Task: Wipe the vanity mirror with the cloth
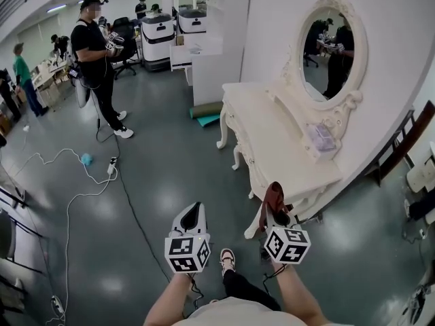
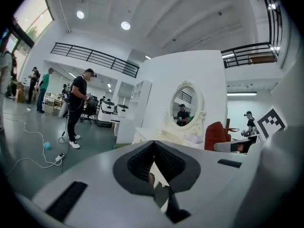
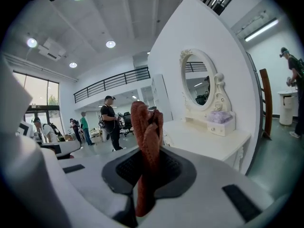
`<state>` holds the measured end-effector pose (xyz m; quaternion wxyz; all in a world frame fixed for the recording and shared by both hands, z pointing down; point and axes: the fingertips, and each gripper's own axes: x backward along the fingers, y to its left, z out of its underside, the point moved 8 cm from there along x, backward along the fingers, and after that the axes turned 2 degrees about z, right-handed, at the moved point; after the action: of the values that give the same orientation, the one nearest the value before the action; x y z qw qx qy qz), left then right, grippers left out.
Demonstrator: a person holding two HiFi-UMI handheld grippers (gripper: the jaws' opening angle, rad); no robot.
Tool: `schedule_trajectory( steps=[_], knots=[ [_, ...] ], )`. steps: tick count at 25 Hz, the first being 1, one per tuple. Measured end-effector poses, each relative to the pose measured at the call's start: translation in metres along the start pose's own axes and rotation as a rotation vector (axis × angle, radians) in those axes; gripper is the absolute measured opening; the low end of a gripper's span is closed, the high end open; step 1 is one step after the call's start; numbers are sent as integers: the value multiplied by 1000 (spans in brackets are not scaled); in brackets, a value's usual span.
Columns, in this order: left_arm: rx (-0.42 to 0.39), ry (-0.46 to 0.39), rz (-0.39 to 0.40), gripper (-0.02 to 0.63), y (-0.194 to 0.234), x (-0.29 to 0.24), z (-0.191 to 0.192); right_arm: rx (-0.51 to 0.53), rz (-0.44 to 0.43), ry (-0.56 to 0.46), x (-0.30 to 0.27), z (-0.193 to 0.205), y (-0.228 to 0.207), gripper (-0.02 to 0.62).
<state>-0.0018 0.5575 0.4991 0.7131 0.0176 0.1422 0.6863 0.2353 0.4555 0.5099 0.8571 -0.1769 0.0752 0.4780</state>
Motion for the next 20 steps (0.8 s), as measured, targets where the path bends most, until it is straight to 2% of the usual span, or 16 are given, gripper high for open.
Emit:
schedule_trajectory(
  steps=[10, 15, 20],
  knots=[
    [4, -9, -29, 11, 39, -149, -42, -21, -4, 39, -148, -54, -43, 60],
    [-3, -3, 1, 11, 46, -225, -60, -34, 11, 26, -213, -89, -71, 60],
    [2, 2, 27, 11, 48, -292, -69, -53, 54, 46, -253, -98, -101, 60]
  ],
)
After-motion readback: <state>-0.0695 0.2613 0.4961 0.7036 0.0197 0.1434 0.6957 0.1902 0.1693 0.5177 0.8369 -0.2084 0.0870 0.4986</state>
